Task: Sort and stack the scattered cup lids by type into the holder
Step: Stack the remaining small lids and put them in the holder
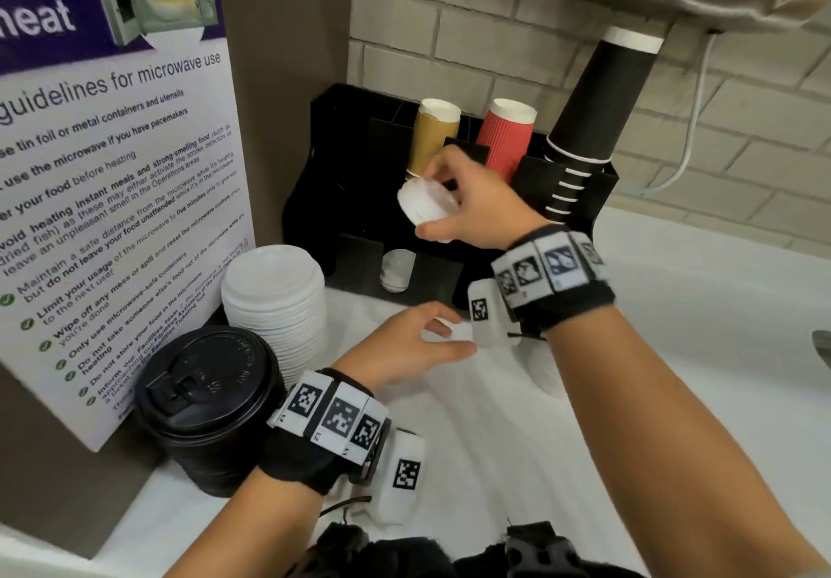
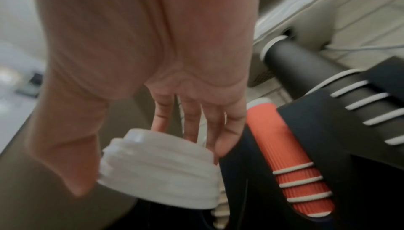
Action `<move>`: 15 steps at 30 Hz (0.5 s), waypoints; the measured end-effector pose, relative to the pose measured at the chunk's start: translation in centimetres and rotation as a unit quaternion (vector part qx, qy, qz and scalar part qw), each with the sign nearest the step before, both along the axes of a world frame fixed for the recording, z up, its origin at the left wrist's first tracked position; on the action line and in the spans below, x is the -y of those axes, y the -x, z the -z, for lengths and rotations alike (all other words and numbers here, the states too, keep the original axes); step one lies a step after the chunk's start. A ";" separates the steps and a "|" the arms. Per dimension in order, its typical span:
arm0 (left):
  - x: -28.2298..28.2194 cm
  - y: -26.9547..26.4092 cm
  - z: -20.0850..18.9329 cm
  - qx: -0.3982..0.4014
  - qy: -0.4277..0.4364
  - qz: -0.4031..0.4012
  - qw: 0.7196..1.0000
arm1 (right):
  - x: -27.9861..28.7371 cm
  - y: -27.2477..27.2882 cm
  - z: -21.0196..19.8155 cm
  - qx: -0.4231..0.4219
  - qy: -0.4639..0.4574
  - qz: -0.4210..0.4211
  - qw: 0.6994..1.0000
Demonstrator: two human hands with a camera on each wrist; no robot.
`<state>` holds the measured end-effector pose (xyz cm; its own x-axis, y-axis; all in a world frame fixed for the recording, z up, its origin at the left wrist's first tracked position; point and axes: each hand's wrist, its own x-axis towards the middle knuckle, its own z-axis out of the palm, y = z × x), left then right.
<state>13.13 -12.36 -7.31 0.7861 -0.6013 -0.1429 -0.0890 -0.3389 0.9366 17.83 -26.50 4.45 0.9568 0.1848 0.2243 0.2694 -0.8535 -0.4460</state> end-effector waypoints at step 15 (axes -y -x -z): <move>-0.2 -0.1 0.3 -0.017 -0.066 0.021 0.997 | -3.8 -6.4 6.6 -0.116 0.310 0.029 0.943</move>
